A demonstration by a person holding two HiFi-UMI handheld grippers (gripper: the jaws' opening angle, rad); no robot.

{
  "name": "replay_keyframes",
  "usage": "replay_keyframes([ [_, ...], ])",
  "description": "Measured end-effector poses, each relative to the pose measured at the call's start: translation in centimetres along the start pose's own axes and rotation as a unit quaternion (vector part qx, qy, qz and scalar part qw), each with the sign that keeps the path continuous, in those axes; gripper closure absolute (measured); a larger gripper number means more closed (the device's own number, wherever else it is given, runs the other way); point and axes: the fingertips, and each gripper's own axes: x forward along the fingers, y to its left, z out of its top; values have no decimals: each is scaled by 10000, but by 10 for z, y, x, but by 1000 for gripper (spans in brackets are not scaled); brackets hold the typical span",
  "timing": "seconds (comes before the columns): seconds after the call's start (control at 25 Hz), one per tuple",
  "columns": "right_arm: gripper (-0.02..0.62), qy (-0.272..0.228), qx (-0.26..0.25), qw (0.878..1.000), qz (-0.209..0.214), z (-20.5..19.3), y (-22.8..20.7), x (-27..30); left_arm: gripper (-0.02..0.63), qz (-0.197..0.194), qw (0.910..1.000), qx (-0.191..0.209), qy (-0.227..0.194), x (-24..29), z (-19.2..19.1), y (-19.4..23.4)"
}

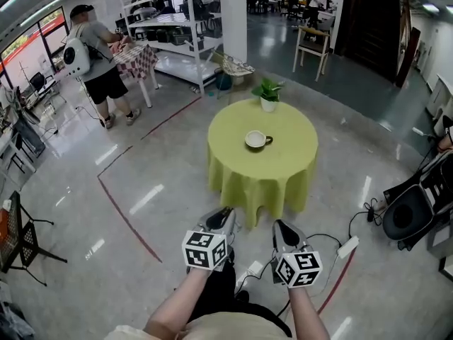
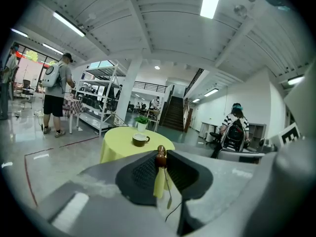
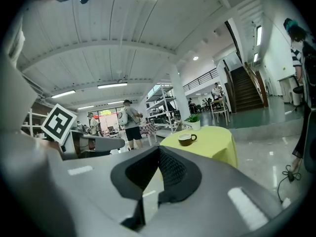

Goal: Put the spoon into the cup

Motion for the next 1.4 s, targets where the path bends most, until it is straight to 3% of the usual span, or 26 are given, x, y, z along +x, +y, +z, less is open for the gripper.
replay_keyframes([
  [1.4,594,250,479,9965,-643,32,-101,206,551,-522,9977,-129,405,214,69,116],
])
